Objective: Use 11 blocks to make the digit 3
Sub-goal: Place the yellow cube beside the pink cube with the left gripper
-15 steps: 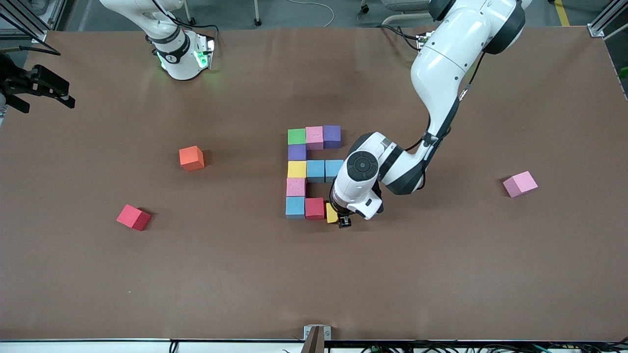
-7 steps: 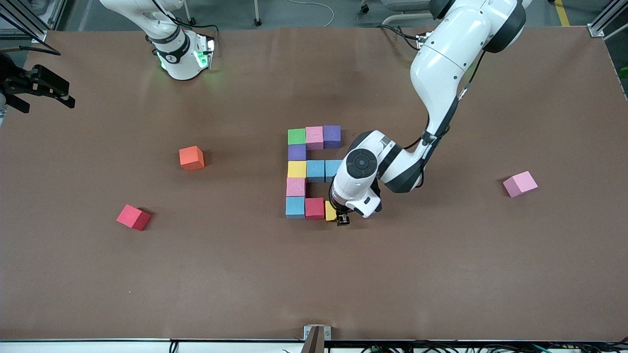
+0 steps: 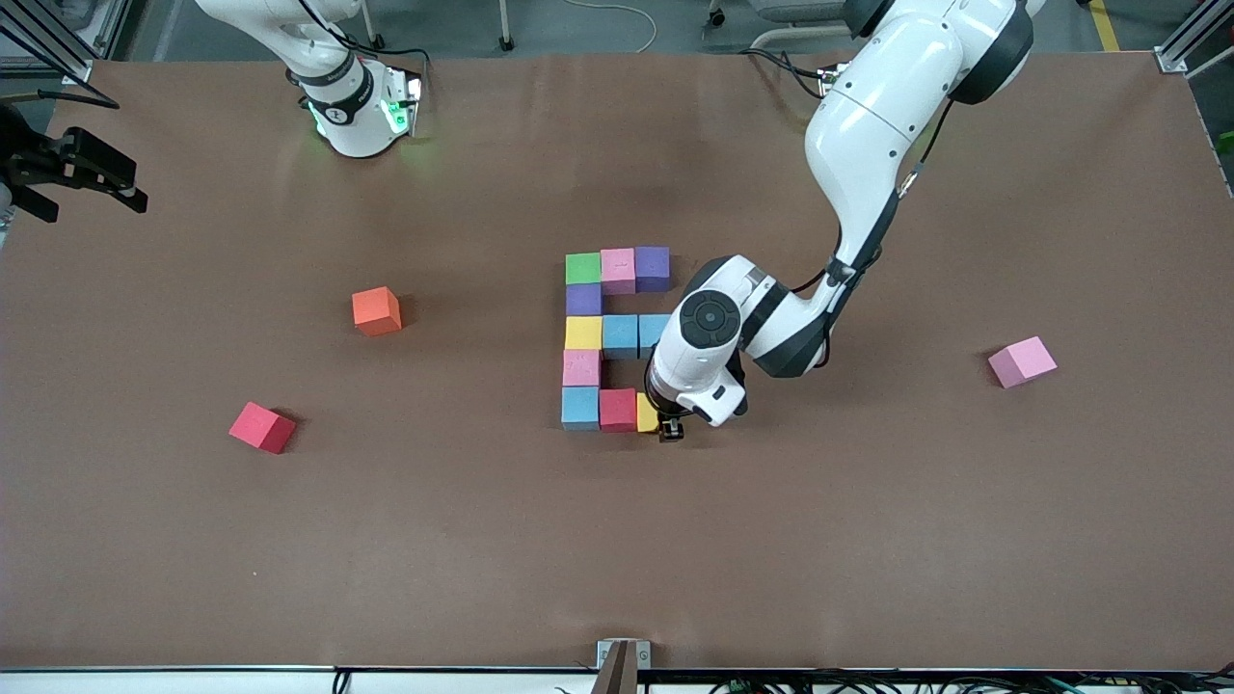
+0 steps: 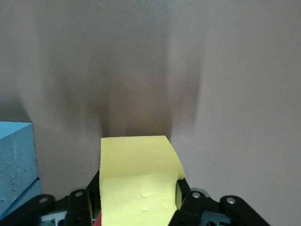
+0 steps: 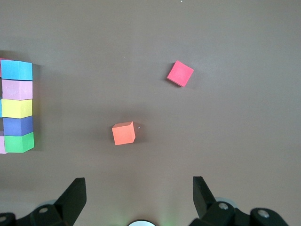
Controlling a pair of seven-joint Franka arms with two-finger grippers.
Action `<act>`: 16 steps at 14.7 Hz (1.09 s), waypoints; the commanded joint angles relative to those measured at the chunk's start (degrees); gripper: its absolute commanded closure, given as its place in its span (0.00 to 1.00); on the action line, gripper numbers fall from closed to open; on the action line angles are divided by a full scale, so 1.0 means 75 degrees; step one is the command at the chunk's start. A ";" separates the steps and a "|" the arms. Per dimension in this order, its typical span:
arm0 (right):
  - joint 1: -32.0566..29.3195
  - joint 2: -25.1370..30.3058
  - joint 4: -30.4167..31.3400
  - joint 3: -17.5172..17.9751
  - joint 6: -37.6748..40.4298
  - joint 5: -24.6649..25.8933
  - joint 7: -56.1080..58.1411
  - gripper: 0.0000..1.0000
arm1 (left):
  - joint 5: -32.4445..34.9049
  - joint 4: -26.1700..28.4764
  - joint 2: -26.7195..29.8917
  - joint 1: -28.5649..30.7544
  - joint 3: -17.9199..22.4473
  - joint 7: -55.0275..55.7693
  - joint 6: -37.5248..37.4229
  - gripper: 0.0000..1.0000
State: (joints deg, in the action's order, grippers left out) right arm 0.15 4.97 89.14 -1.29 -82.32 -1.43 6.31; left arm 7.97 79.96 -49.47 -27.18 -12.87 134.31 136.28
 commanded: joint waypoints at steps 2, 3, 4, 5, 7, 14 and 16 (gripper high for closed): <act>-0.0161 0.0181 0.0162 0.0113 0.0007 -0.0009 0.0108 0.00 | 0.0156 0.0378 0.0256 0.0085 -0.0066 -0.0013 0.0204 0.77; -0.0161 0.0181 0.0162 0.0113 0.0007 0.0003 0.0108 0.00 | 0.0156 0.0378 0.0244 0.0073 -0.0066 -0.0013 0.0227 0.74; -0.0161 0.0181 0.0162 0.0113 0.0007 0.0003 0.0108 0.00 | 0.0156 0.0390 0.0244 0.0073 -0.0066 -0.0013 0.0228 0.68; -0.0161 0.0181 0.0162 0.0113 0.0007 0.0003 0.0108 0.00 | 0.0144 0.0378 0.0244 0.0085 -0.0066 -0.0013 0.0228 0.57; -0.0161 0.0181 0.0162 0.0113 0.0007 0.0003 0.0108 0.00 | 0.0144 0.0378 0.0244 0.0073 -0.0066 -0.0013 0.0228 0.30; -0.0161 0.0181 0.0162 0.0113 0.0007 0.0003 0.0108 0.00 | 0.0144 0.0390 0.0442 0.0026 -0.0077 -0.0060 0.0122 0.00; -0.0173 0.0170 0.0151 0.0113 0.0007 0.0003 0.0108 0.00 | 0.0156 0.0518 0.0722 0.0015 -0.0089 -0.0072 0.0099 0.00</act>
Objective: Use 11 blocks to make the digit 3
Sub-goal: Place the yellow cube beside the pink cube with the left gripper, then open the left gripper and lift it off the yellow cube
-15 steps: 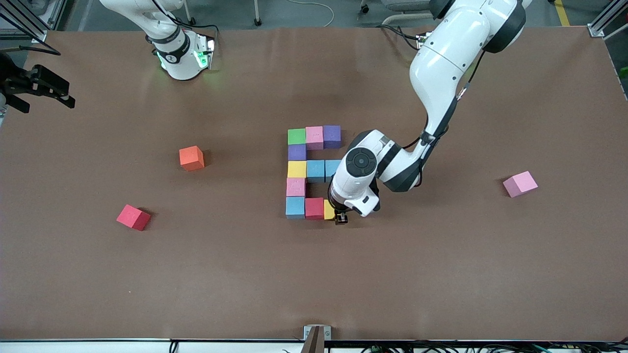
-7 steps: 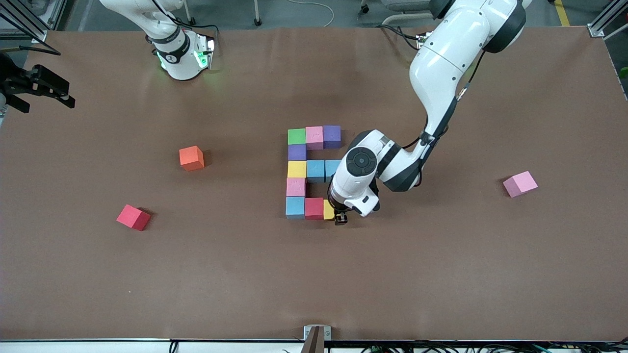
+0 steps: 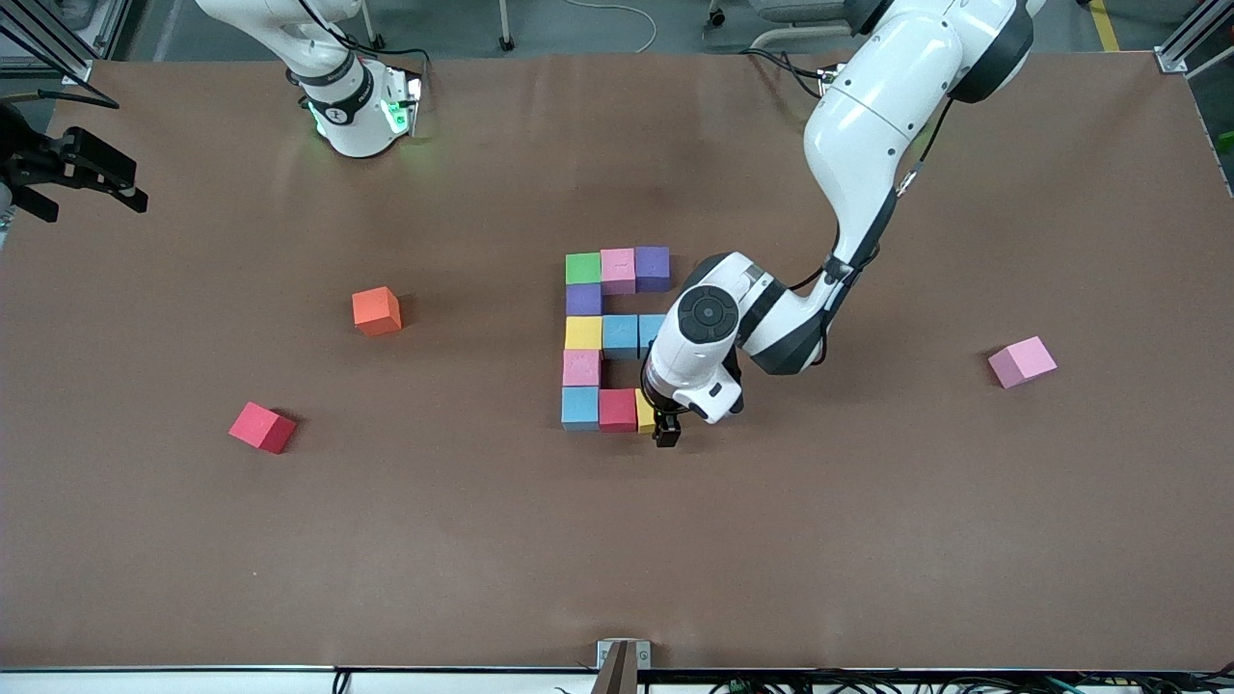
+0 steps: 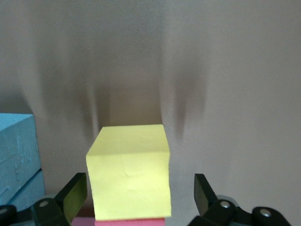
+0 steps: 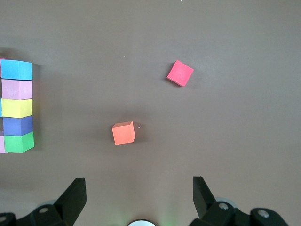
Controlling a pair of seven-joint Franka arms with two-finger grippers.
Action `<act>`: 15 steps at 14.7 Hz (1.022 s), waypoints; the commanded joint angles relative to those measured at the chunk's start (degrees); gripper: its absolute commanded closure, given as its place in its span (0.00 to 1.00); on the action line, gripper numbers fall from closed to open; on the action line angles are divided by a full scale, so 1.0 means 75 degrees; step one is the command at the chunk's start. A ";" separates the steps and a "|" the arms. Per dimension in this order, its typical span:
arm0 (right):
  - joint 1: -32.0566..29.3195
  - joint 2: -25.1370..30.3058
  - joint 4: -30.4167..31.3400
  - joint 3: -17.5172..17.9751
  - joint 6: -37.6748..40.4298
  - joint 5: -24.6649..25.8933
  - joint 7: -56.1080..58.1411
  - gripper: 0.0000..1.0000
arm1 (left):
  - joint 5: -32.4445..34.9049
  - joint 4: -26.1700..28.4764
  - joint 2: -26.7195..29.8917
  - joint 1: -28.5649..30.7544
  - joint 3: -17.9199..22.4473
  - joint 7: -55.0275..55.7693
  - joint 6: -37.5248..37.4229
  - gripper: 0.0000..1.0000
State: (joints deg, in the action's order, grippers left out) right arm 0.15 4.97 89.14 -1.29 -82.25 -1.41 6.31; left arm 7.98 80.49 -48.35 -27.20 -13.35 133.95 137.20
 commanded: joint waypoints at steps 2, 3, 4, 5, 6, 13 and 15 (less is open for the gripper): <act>-0.0185 0.0158 0.0104 0.0101 -0.0003 0.0012 0.0096 0.00 | 0.0155 0.0715 0.1042 0.0063 -0.0118 -0.0349 -0.0070 0.00; -0.0173 0.0146 0.0080 0.0101 -0.0003 0.0012 0.0096 0.00 | 0.0144 0.0891 0.1323 0.0087 -0.0119 -0.0584 -0.0128 0.00; -0.0173 0.0123 0.0080 0.0101 0.0009 0.0012 0.0096 0.00 | 0.0144 0.0950 0.1616 0.0110 -0.0119 -0.0784 -0.0291 0.00; -0.0185 0.0123 0.0080 0.0101 0.0009 0.0012 0.0096 0.00 | 0.0144 0.0916 0.1804 0.0157 -0.0107 -0.1053 -0.0606 0.00; -0.0185 0.0123 0.0080 0.0101 0.0009 0.0012 0.0084 0.00 | 0.0144 0.0904 0.2073 0.0331 -0.0119 -0.1496 -0.0899 0.00; -0.0150 0.0123 0.0080 0.0113 0.0068 0.0139 0.0096 0.00 | 0.0085 0.0390 0.3118 0.1281 -0.0107 -0.5174 -0.3172 0.00; -0.0126 0.0134 0.0080 0.0136 0.0114 0.0375 0.0096 0.00 | 0.0097 0.0330 0.3433 0.1550 -0.0095 -0.6241 -0.3747 0.00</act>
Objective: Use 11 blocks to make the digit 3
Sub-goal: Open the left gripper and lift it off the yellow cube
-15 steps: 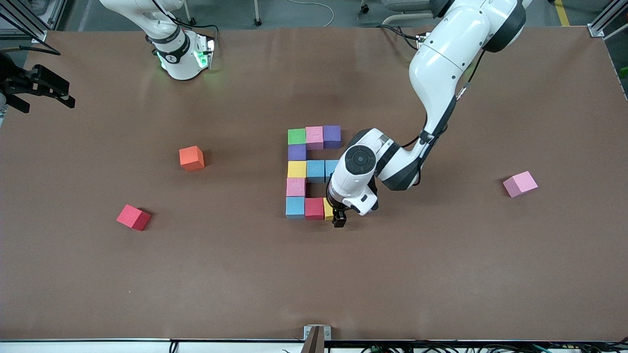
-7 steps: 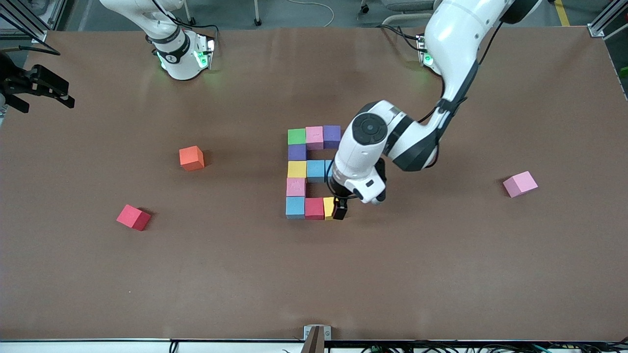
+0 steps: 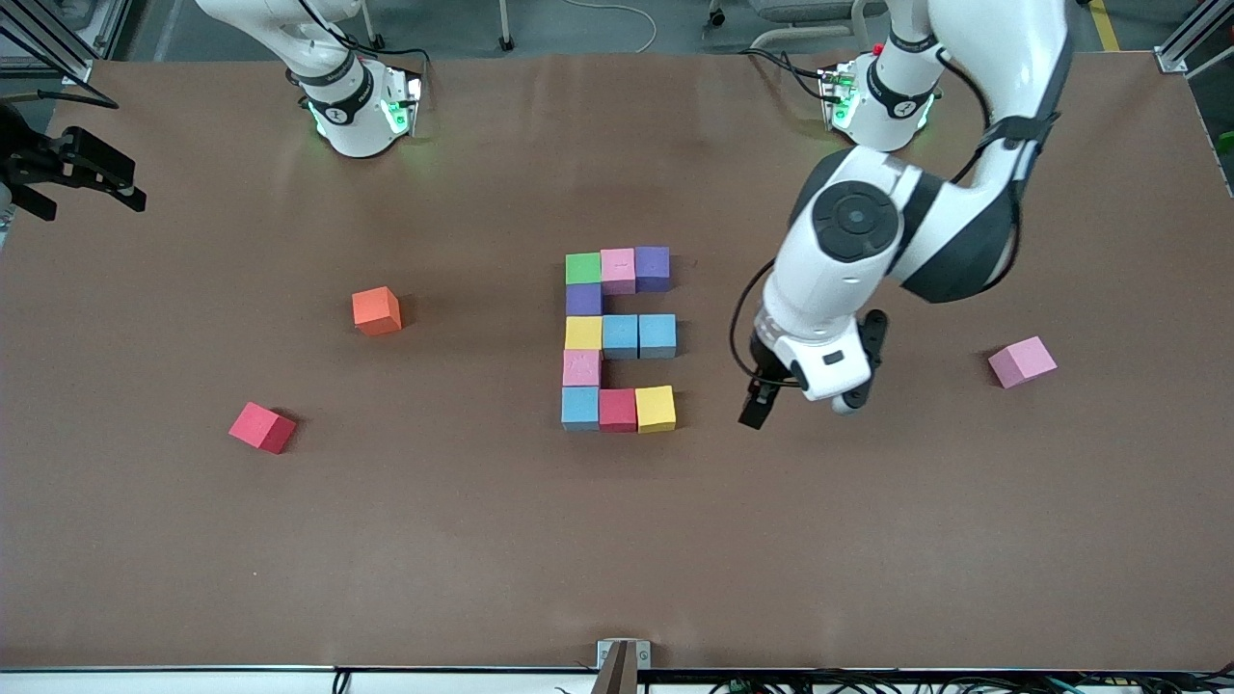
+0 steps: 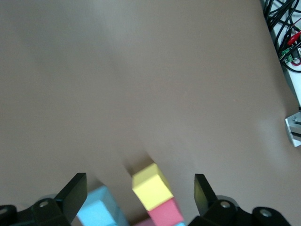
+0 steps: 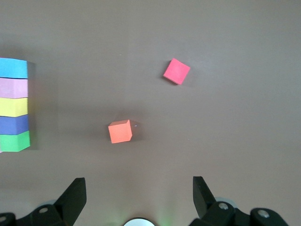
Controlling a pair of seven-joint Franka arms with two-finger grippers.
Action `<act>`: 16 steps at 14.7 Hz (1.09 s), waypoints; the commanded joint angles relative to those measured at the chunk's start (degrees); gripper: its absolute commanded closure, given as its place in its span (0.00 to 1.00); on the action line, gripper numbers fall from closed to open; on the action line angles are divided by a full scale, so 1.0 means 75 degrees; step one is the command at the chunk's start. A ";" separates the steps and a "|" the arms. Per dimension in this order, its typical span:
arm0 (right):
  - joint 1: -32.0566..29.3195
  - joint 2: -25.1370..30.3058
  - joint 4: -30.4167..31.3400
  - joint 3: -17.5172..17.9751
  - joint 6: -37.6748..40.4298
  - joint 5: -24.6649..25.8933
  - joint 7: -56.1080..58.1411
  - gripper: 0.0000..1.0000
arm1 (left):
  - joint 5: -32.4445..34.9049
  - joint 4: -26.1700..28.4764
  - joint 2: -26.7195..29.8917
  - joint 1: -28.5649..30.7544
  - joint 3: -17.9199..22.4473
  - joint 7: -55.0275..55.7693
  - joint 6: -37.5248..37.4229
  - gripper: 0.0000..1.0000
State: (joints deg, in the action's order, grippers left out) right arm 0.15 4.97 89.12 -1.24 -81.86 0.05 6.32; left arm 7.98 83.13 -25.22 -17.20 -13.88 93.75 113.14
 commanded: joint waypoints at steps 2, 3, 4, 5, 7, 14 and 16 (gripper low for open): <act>-0.0160 0.0134 0.0094 0.0119 0.0262 0.0100 0.0013 0.00 | 0.0096 -0.0021 0.0700 0.0534 -0.0024 -0.1959 -0.1032 0.00; -0.0172 0.0134 0.0094 0.0096 0.0274 0.0053 -0.0022 0.00 | 0.0096 -0.0021 0.0829 0.0686 -0.0024 -0.2557 -0.1243 0.00; -0.0207 0.0134 0.0106 0.0072 0.0286 -0.0087 -0.0034 0.00 | 0.0085 -0.0021 0.0970 0.0827 -0.0024 -0.3096 -0.1419 0.00; -0.0230 0.0134 0.0118 0.0060 0.0298 -0.0239 -0.0034 0.00 | 0.0073 -0.0021 0.1076 0.0933 -0.0024 -0.3554 -0.1618 0.00; -0.0266 0.0146 0.0130 0.0002 0.0286 -0.0323 -0.0022 0.00 | 0.0131 -0.0021 0.1321 0.1097 0.0011 -0.4282 -0.2052 0.00; -0.0207 0.0146 0.0130 0.0060 0.0181 -0.0229 0.0048 0.00 | 0.0050 -0.0021 0.1931 0.1567 0.0070 -0.7154 -0.2943 0.00; -0.0184 0.0146 0.0130 0.0072 0.0181 -0.0206 0.0060 0.00 | 0.0038 -0.0021 0.2084 0.1683 0.0070 -0.7634 -0.3166 0.00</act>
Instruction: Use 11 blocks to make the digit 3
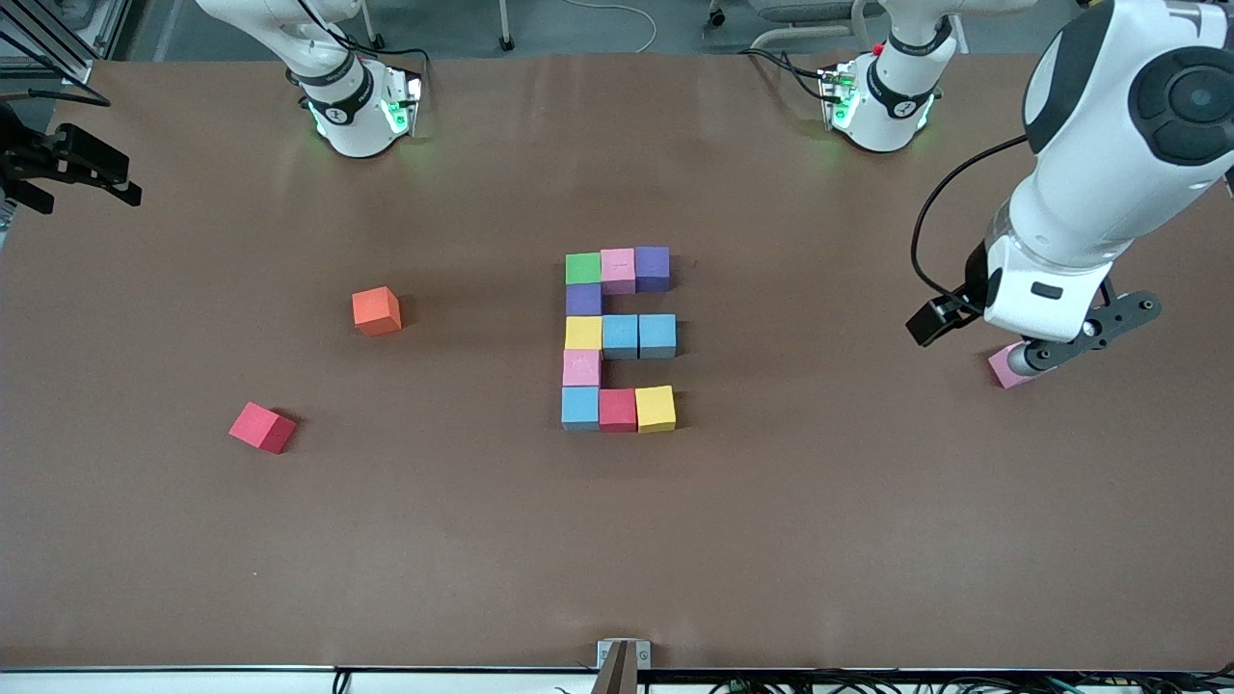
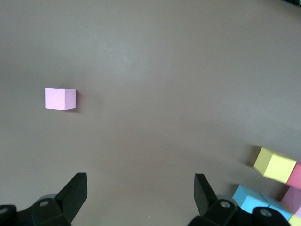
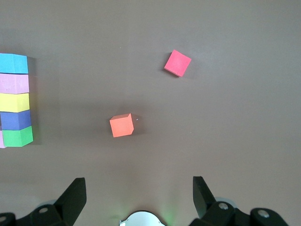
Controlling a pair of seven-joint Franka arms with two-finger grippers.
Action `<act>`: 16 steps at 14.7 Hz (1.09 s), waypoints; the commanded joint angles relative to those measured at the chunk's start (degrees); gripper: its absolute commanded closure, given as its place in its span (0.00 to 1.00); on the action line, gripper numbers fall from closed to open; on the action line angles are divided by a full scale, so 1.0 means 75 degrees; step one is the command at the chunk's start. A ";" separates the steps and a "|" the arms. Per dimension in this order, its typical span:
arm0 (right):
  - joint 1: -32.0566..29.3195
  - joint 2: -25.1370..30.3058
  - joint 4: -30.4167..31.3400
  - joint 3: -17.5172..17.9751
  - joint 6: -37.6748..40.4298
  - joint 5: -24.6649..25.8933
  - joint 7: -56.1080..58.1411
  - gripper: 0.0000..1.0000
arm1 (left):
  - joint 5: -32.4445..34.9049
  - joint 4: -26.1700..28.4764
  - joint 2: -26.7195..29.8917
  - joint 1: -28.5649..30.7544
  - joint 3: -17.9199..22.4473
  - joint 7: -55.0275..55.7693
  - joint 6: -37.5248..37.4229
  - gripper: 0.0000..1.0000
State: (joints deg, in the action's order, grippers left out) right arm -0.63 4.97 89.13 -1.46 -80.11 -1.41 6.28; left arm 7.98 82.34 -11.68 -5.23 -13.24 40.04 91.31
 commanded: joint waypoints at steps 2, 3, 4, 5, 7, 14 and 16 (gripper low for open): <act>-0.0081 0.0146 0.0128 0.0100 -0.0053 0.0071 0.0066 0.00 | -0.0067 0.0154 0.0559 0.0275 0.0007 -0.1349 -0.0374 0.00; -0.0069 0.0146 0.0128 0.0100 -0.0053 0.0129 0.0066 0.00 | -0.0068 0.0212 0.0712 0.0299 0.0088 -0.1772 -0.0386 0.00; -0.0069 0.0146 0.0128 0.0100 -0.0076 0.0130 0.0066 0.00 | -0.0080 0.0271 0.0841 0.0404 0.0182 -0.2078 -0.0479 0.00; -0.0080 0.0146 0.0128 0.0100 -0.0088 0.0141 0.0066 0.00 | -0.0080 0.0295 0.0981 0.0451 0.0357 -0.2336 -0.0596 0.00; -0.0092 0.0146 0.0128 0.0100 -0.0100 0.0141 0.0077 0.00 | -0.0254 0.0551 0.1321 0.0452 0.0673 -0.3143 -0.0632 0.00; -0.0104 0.0146 0.0116 0.0100 -0.0088 0.0142 0.0089 0.00 | -0.0748 0.1536 0.2295 0.0639 0.1272 -0.4483 -0.0609 0.00; -0.0104 0.0146 0.0116 0.0100 -0.0077 0.0142 0.0089 0.00 | -0.0748 0.1642 0.2389 0.0639 0.1261 -0.4483 -0.0620 0.00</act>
State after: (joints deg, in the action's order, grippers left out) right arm -0.62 4.97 89.12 -1.27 -80.43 -0.90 6.30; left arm 3.34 91.95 3.86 -0.74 -3.63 7.58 86.25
